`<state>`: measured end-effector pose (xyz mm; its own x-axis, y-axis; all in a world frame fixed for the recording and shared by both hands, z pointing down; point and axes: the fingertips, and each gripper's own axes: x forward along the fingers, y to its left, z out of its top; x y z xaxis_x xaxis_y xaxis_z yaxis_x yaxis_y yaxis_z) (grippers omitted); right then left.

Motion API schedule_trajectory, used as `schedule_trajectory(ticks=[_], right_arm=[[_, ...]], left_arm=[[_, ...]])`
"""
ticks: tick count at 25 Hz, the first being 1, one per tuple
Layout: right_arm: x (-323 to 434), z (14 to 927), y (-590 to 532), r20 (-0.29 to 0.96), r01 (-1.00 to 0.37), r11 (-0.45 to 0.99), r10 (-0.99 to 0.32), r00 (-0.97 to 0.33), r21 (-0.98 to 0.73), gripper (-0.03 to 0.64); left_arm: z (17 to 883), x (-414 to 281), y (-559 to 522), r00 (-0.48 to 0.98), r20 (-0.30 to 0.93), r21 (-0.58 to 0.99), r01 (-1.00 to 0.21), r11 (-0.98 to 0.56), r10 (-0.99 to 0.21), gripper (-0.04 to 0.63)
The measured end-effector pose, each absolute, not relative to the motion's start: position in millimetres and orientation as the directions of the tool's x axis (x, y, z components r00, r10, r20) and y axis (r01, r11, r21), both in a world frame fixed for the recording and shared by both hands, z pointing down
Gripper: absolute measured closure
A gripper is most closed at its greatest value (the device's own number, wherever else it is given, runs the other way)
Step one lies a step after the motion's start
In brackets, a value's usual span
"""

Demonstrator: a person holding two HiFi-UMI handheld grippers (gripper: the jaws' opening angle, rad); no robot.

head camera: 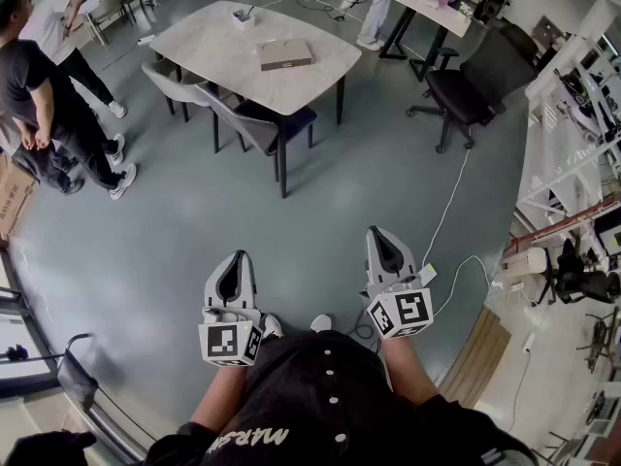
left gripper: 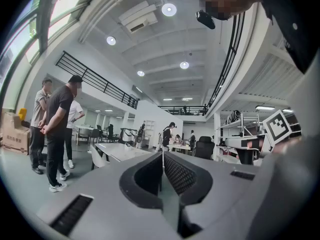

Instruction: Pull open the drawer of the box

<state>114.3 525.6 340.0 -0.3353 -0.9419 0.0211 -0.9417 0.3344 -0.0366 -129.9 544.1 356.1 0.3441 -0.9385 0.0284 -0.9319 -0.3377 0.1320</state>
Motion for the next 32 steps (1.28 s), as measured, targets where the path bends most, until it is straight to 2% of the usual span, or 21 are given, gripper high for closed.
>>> schedule_trajectory(ticks=[32], right_arm=[[185.1,362.9,495.8,0.027,-0.93,0.364,-0.93,-0.366,-0.061,0.62]], left_arm=[[376.1,-73.4,524.2,0.275,0.042,0.126,-0.955,-0.268,-0.96,0.575]])
